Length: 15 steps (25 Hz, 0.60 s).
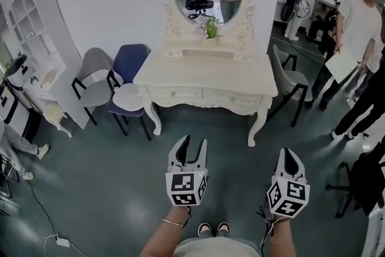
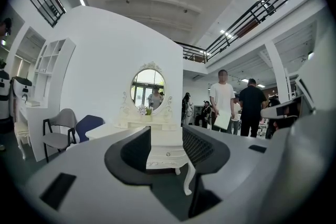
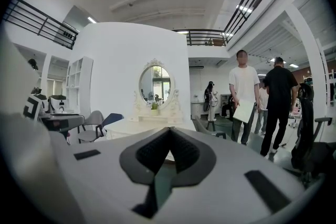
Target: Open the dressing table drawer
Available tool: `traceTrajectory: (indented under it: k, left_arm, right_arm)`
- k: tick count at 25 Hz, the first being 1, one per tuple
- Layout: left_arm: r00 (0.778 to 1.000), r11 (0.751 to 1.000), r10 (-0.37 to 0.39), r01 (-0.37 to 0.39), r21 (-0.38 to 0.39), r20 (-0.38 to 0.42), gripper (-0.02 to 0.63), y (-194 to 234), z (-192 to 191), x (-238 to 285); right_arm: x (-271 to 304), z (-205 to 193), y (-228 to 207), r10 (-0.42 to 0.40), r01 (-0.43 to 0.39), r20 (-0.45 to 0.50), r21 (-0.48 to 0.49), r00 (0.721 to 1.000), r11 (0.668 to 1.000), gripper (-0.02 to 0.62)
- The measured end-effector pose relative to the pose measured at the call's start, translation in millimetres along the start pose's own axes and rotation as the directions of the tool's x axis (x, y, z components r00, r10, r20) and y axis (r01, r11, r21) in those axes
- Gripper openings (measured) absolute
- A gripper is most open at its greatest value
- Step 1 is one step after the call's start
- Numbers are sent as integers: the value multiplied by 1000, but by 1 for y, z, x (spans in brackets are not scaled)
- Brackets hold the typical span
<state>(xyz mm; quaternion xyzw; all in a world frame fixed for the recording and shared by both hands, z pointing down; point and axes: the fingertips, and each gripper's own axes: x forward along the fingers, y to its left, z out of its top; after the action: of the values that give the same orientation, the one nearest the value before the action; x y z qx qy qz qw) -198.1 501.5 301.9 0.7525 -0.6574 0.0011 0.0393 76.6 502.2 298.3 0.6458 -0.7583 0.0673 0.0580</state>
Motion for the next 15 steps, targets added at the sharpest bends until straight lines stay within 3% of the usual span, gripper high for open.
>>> traceTrajectory:
  k: [15]
  left_arm:
    - [999, 1000, -1, 1, -20, -32, 187, 15, -13, 41]
  right_arm:
    - [32, -16, -19, -52, 53, -47, 31, 998, 998, 8]
